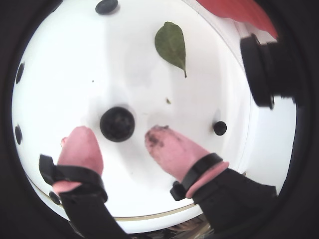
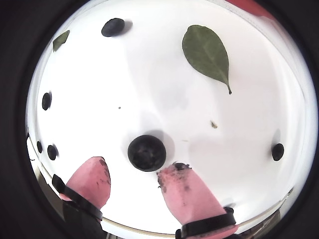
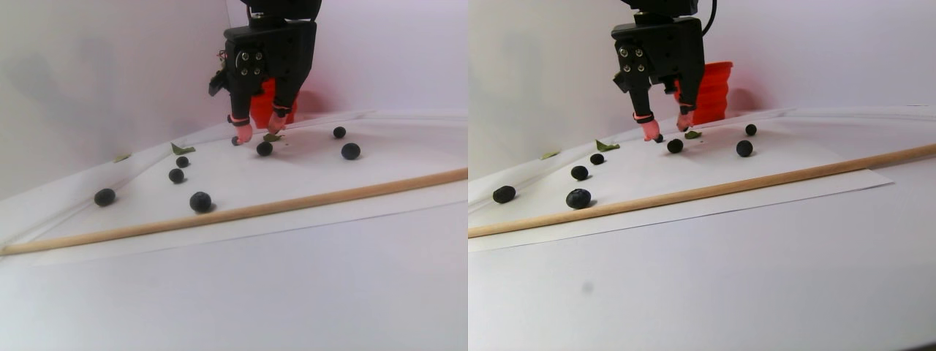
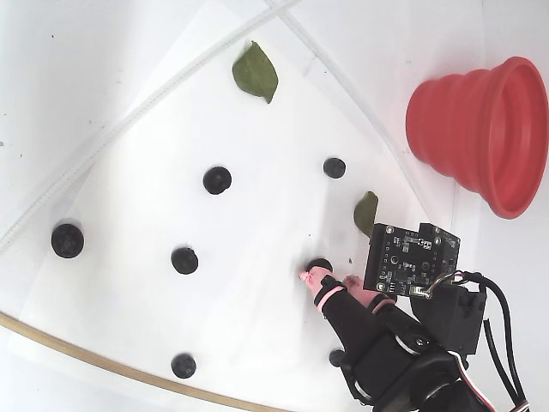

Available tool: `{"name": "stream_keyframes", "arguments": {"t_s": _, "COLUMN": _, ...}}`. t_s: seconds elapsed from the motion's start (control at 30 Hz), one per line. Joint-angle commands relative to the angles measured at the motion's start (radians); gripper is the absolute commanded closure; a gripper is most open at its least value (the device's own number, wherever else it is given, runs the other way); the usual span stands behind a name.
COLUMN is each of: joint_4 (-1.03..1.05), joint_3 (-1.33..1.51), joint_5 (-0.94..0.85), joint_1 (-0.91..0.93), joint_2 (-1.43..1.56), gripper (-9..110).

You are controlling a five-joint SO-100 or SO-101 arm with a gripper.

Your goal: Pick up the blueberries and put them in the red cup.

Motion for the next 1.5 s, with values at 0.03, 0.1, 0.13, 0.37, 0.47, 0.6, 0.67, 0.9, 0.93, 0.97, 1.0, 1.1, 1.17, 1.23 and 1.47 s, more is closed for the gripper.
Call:
{"name": "stream_keyframes", "arguments": {"t_s": 0.03, "joint_4": -0.031, "joint_3": -0.072, "joint_5": -0.006, "joint_1": 0.012, "joint_2": -0.003, "gripper": 82}}
{"name": "stream_keyframes", "arguments": {"t_s": 0.1, "joint_4": -0.034, "joint_3": -0.083, "joint_5": -0.006, "joint_1": 0.014, "joint_2": -0.017, "gripper": 82}}
{"name": "stream_keyframes", "arguments": {"t_s": 0.13, "joint_4": -0.037, "joint_3": -0.086, "joint_5": -0.006, "joint_1": 0.015, "joint_2": -0.023, "gripper": 82}}
{"name": "stream_keyframes", "arguments": {"t_s": 0.37, "joint_4": -0.074, "joint_3": -0.086, "joint_5": -0.008, "joint_1": 0.017, "joint_2": -0.066, "gripper": 82}}
{"name": "stream_keyframes", "arguments": {"t_s": 0.47, "joint_4": -0.08, "joint_3": -0.087, "joint_5": -0.003, "joint_1": 0.015, "joint_2": -0.075, "gripper": 81}}
{"name": "stream_keyframes", "arguments": {"t_s": 0.6, "joint_4": -0.087, "joint_3": -0.089, "joint_5": 0.0, "joint_1": 0.011, "joint_2": -0.086, "gripper": 81}}
{"name": "stream_keyframes", "arguments": {"t_s": 0.67, "joint_4": -0.095, "joint_3": -0.087, "joint_5": -0.002, "joint_1": 0.011, "joint_2": -0.094, "gripper": 81}}
{"name": "stream_keyframes", "arguments": {"t_s": 0.9, "joint_4": -0.121, "joint_3": -0.092, "joint_5": -0.003, "joint_1": 0.011, "joint_2": -0.121, "gripper": 82}}
{"name": "stream_keyframes", "arguments": {"t_s": 0.93, "joint_4": -0.123, "joint_3": -0.092, "joint_5": -0.002, "joint_1": 0.011, "joint_2": -0.124, "gripper": 82}}
{"name": "stream_keyframes", "arguments": {"t_s": 0.97, "joint_4": -0.126, "joint_3": -0.092, "joint_5": 0.0, "joint_1": 0.011, "joint_2": -0.127, "gripper": 82}}
{"name": "stream_keyframes", "arguments": {"t_s": 1.0, "joint_4": -0.126, "joint_3": -0.095, "joint_5": 0.002, "joint_1": 0.011, "joint_2": -0.129, "gripper": 82}}
{"name": "stream_keyframes", "arguments": {"t_s": 1.1, "joint_4": -0.13, "joint_3": -0.095, "joint_5": 0.006, "joint_1": 0.011, "joint_2": -0.132, "gripper": 82}}
{"name": "stream_keyframes", "arguments": {"t_s": 1.17, "joint_4": -0.132, "joint_3": -0.095, "joint_5": 0.006, "joint_1": 0.011, "joint_2": -0.135, "gripper": 83}}
{"name": "stream_keyframes", "arguments": {"t_s": 1.23, "joint_4": -0.135, "joint_3": -0.092, "joint_5": 0.008, "joint_1": 0.011, "joint_2": -0.137, "gripper": 83}}
{"name": "stream_keyframes", "arguments": {"t_s": 1.47, "joint_4": -0.137, "joint_3": -0.081, "joint_5": 0.006, "joint_1": 0.011, "joint_2": -0.141, "gripper": 84}}
